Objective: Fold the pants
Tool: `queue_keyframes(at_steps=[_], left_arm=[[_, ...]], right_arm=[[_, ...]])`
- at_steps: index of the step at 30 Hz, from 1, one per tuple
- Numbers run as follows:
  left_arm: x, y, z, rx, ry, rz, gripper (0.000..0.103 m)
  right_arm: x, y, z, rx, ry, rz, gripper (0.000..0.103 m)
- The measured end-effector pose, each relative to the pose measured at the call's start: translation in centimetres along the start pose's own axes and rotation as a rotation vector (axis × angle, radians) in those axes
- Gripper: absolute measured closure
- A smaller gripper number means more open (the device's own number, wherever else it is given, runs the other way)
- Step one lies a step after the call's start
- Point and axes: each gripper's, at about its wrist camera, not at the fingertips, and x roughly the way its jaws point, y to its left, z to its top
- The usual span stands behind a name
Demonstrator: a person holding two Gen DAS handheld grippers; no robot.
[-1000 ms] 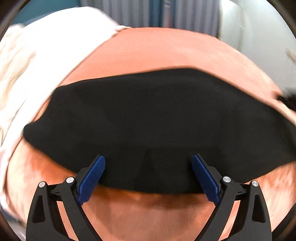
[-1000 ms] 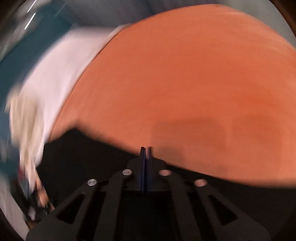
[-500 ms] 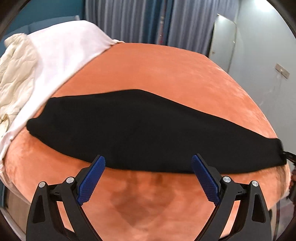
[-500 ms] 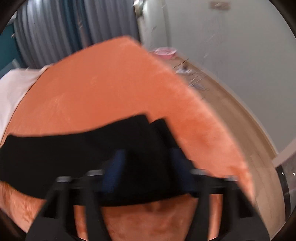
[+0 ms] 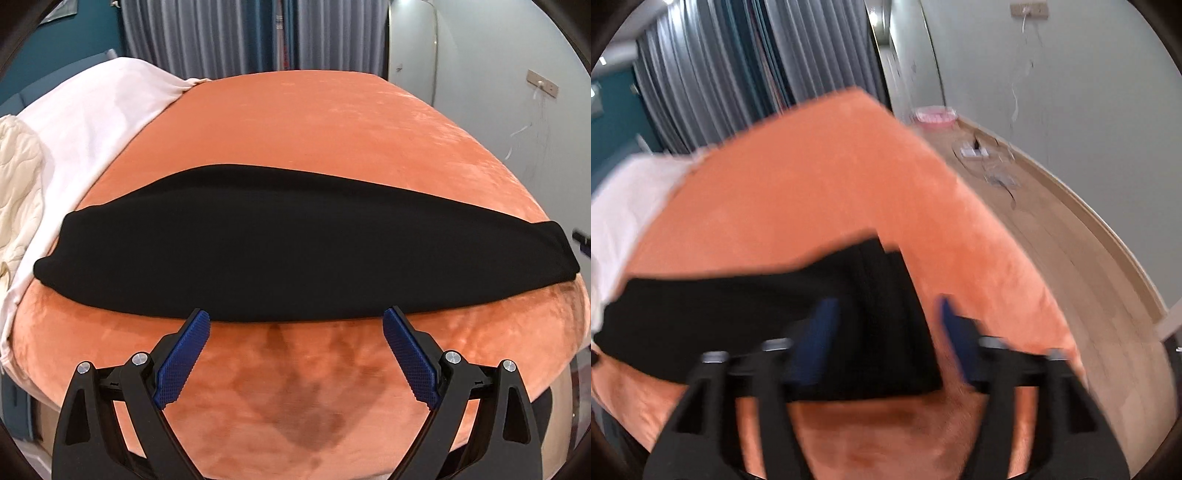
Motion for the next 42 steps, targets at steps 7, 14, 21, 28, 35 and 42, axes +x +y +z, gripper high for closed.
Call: queue_keyframes(at_steps=[7,14,21,28,35,42], left_arm=[[-0.6,-0.9,-0.4,0.000,-0.003,0.015,0.010],[-0.6,1.5,-0.3,-0.038,-0.001,0.071,0.010],[0.2,3.5,-0.9,-0.071,0.008,0.085,0.010],[0.3,6.5,-2.2,-0.126,0.021,0.066,0.010],[-1.3,14.4,-3.7,-0.240,-0.019,0.088,0.010],[-2.9,23.6,-5.0,-0.355,-0.063,0.122,0.010]], right_arm=[[5.8,0.2,4.8,-0.079,0.117,-0.017,0.075],[8.8,-0.1,4.0,-0.033,0.159,-0.062,0.085],[2.7,-2.2,1.5,0.087,0.027,-0.066,0.013],[3.8,-1.2,-1.8,0.107,0.140,-0.045,0.081],[-0.2,5.7,2.2,0.178,0.102,0.147,0.087],[-0.4,25.6,4.0,0.005,0.140,0.469,0.087]])
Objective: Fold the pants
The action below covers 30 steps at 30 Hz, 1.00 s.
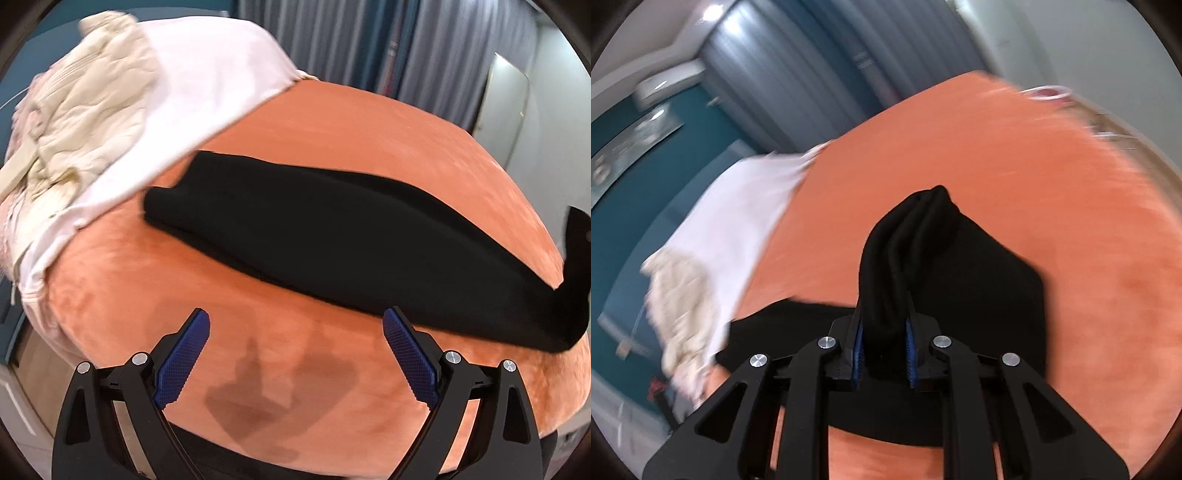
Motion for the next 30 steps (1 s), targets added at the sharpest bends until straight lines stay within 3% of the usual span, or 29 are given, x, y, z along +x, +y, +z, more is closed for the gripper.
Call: queue_keyframes(at_steps=[7,12,14,15,17,18,20,23,26,30], left_arm=[[0.7,7.4,1.8,-0.106,-0.010,0.018,0.010],[2.1,10.5,2.8,-0.136,-0.010,0.038,0.010],[2.9,11.6,3.2,-0.148,0.004,0.041,0.010],[3.3,12.2,3.4,-0.165,0.008,0.034,0.010],[3.6,12.8,3.3,-0.198,0.012,0.016,0.010],[3.9,13.2,3.3,-0.218,0.018,0.005,0.010],[4.7,14.2,3.2,-0.269,0.039,-0.022,0.010],[5.6,15.0,3.0,-0.339,0.057,-0.048,0.010],[6.5,15.9,3.4,-0.392,0.071,-0.092,0.010],[8.2,17.0,4.9,-0.471,0.085,-0.120,0.010]], right_arm=[[17.2,12.2,-4.4,-0.152,0.209,0.113,0.087],[23.7,13.6,-10.5,-0.221,0.338,0.026,0.085],[22.8,13.5,-10.6,-0.212,0.311,0.037,0.077],[22.2,13.7,-10.5,-0.202,0.306,0.052,0.065],[20.3,14.2,-10.4,-0.199,0.280,0.078,0.051],[18.9,14.3,-10.4,-0.207,0.256,0.092,0.038],[16.9,14.5,-10.5,-0.217,0.218,0.118,0.028],[15.3,14.2,-10.2,-0.211,0.191,0.129,0.034],[16.4,14.5,-10.9,-0.235,0.213,0.067,0.034],[18.0,15.2,-11.9,-0.219,0.221,0.090,0.034]])
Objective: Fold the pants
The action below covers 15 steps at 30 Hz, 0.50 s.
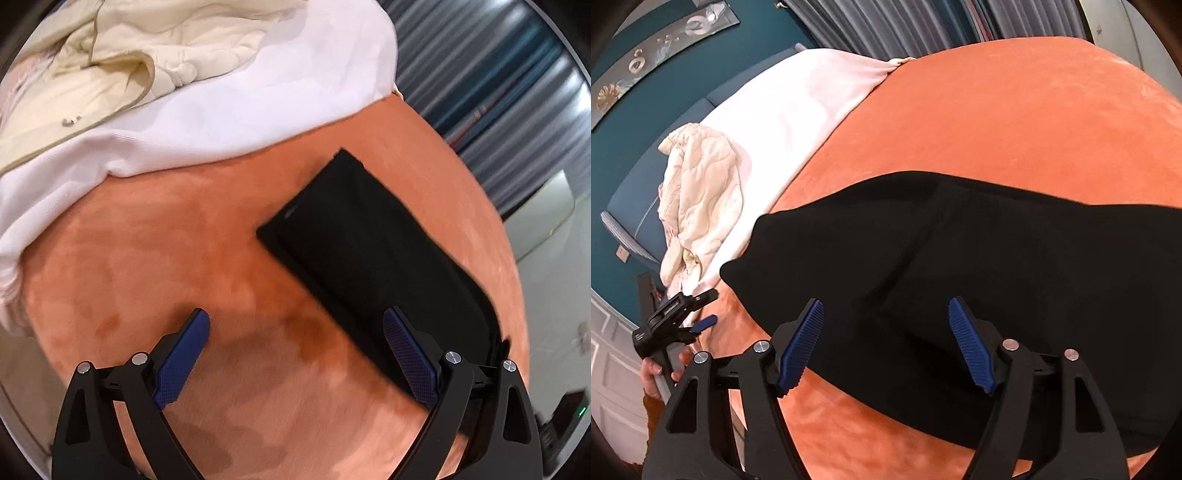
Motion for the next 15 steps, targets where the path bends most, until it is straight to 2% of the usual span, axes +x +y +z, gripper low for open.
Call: queue_keyframes(at_steps=[2,3,4,5,7,9,12,14,15], left_arm=[[0.7,0.0,0.8,-0.029,-0.004,0.008,0.010],[1.5,-0.1,1.3,-0.046,-0.005,0.020,0.010],[1.9,0.0,1.5,-0.056,-0.002,0.035,0.010],[2.4,-0.1,1.7,-0.073,-0.005,0.049,0.006],[2.8,-0.5,2.0,-0.105,-0.027,0.073,0.005],[3.2,-1.3,2.2,-0.118,-0.042,0.089,0.005],[4.3,-2.6,2.5,-0.056,-0.035,0.145,0.008],[5.0,-3.9,2.2,0.024,-0.038,0.202,0.010],[5.2,-4.2,2.0,0.051,-0.044,0.220,0.018]], right_arm=[[1.0,0.1,0.1,-0.006,-0.001,-0.022,0.035],[1.9,0.1,0.1,-0.013,0.023,-0.060,0.040],[2.9,0.0,0.0,-0.023,0.057,-0.114,0.041],[3.2,0.2,0.0,-0.026,0.058,-0.130,0.041],[2.6,0.5,-0.1,-0.026,0.040,-0.139,0.038],[1.5,0.9,-0.4,-0.012,0.015,-0.127,0.029],[-0.1,0.8,-1.0,0.010,-0.020,-0.135,0.024],[-1.1,0.2,-1.5,0.030,-0.028,-0.147,0.023],[-1.4,0.1,-1.7,0.041,-0.029,-0.147,0.023]])
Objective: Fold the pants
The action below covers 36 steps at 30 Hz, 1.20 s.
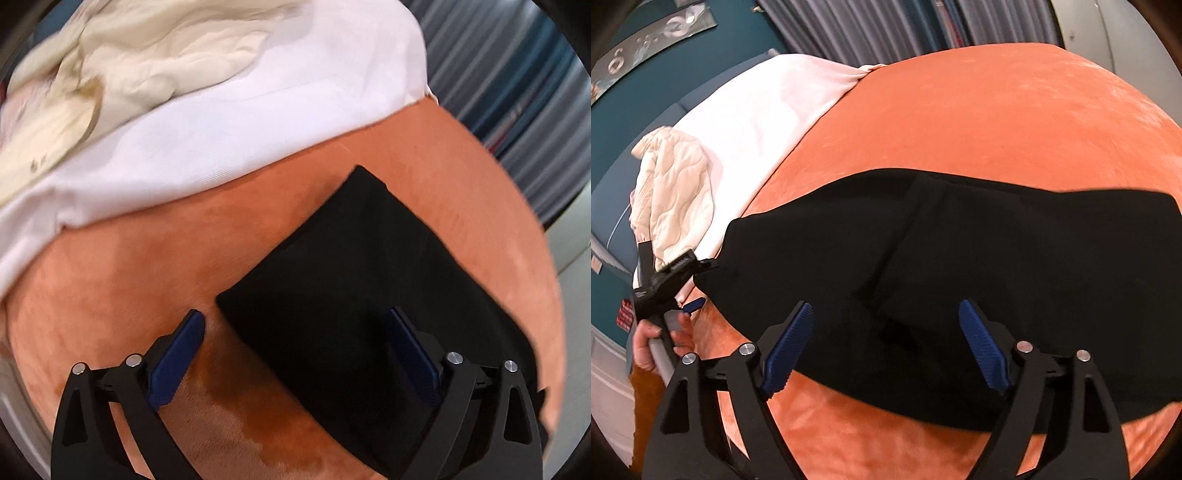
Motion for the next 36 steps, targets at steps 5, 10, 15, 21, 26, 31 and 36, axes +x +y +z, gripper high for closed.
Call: queue_keyframes(at_steps=[5,10,15,21,26,31,36], left_arm=[[-0.2,-1.8,-0.6,0.092,-0.048,0.070,0.042],[-1.3,-3.2,-0.9,0.161,-0.073,0.104,0.071],[-1.5,-3.7,-0.2,0.191,-0.074,0.096,0.087],[-3.3,-5.2,-0.4,0.213,-0.099,0.088,0.089],[-6.9,-9.0,-0.8,0.259,-0.154,0.031,0.089],[-11.3,-15.9,-3.4,0.365,-0.216,-0.037,0.089],[-14.6,-24.3,-8.3,0.497,-0.243,-0.132,0.090]], right_arm=[[-1.5,-2.0,-0.8,0.047,-0.014,-0.022,0.022],[-1.8,-3.2,-1.4,0.077,-0.011,-0.027,0.020],[-2.6,-4.2,-1.9,0.093,-0.022,-0.023,0.019],[-3.7,-5.8,-2.3,0.125,-0.038,-0.016,0.018],[-5.5,-8.0,-2.6,0.157,-0.069,-0.015,0.017],[-8.3,-11.5,-3.0,0.215,-0.120,-0.041,0.014],[-11.7,-16.2,-4.1,0.291,-0.184,-0.043,0.013]])
